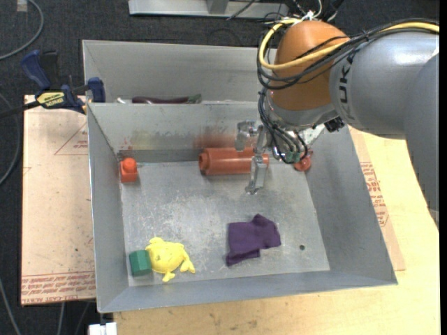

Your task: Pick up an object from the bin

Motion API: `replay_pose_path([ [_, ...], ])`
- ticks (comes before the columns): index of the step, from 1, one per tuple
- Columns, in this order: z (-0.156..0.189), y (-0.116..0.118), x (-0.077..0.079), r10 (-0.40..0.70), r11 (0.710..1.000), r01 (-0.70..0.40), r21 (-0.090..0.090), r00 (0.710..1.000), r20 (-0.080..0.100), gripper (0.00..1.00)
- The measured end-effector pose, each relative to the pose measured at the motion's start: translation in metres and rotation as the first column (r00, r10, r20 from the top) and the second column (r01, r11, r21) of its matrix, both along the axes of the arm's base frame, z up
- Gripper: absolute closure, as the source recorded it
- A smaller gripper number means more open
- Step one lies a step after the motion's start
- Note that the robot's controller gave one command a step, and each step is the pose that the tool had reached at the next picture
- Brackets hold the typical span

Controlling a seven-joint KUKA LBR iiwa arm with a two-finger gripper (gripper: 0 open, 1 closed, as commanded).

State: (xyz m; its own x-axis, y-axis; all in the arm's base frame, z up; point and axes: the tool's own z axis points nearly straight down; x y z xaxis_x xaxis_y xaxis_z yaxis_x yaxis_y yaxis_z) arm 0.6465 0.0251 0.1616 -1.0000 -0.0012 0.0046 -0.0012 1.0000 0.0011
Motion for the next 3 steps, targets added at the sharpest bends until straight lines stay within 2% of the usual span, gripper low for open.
replay_pose_path([
  [2,-0.003,0.002,0.001,-0.034,0.999,0.034,0.000,0.999,0.011,0.00],
  [3,-0.059,0.001,-0.006,-0.213,0.977,0.213,0.006,0.977,0.015,0.00],
])
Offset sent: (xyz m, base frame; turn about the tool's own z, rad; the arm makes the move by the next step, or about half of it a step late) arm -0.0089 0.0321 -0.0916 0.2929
